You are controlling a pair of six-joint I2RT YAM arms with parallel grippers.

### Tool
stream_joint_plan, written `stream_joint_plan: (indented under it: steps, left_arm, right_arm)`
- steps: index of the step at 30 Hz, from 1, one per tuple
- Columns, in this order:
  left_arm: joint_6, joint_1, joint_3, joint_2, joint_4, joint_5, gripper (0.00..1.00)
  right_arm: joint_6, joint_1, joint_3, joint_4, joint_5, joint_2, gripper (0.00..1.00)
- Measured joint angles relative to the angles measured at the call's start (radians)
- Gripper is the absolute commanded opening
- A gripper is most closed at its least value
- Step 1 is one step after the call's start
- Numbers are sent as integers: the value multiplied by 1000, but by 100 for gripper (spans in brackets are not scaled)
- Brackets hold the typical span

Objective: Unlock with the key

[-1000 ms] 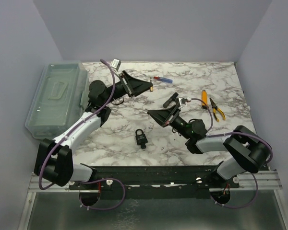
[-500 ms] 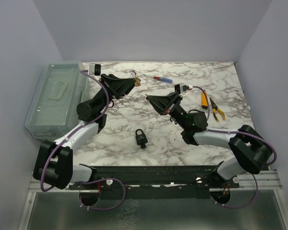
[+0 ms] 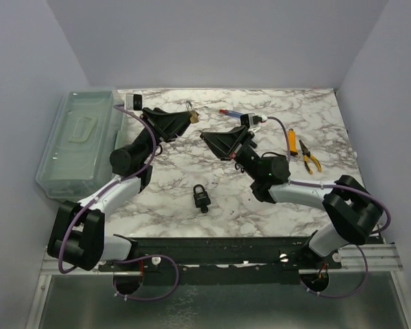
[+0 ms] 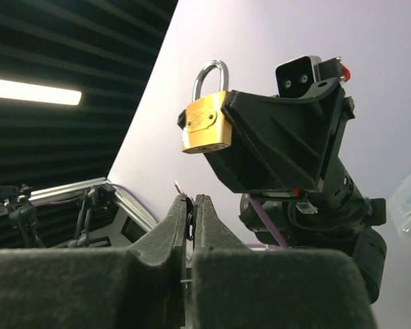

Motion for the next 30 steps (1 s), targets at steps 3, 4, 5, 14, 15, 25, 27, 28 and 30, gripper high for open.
stream_joint_plan:
  steps: [3, 4, 5, 14, 15, 25, 27, 28, 30]
  left_arm:
    - [9, 0, -7, -10, 1, -9, 0]
    - [13, 0, -13, -14, 1, -12, 0]
    - [14, 0, -16, -17, 2, -13, 0]
    - [37, 0, -39, -26, 6, -16, 0]
    - [39, 0, -39, -28, 6, -16, 0]
    - [52, 0, -45, -47, 7, -24, 0]
    - [55, 0, -46, -49, 7, -26, 0]
    - [56, 0, -47, -50, 7, -27, 0]
    - [59, 0, -52, -53, 8, -30, 0]
  right_arm:
    - [0, 6, 5, 0, 0, 15, 0]
    - [0, 8, 5, 0, 0, 18, 0]
    - [0, 8, 6, 0, 0, 20, 0]
    - [0, 12, 35, 0, 2, 39, 0]
    - [0, 12, 37, 0, 2, 41, 0]
    - [0, 14, 38, 0, 9, 71, 0]
    - [0, 14, 38, 0, 9, 71, 0]
    - [0, 14, 38, 0, 9, 71, 0]
    - [0, 14, 39, 0, 9, 71, 0]
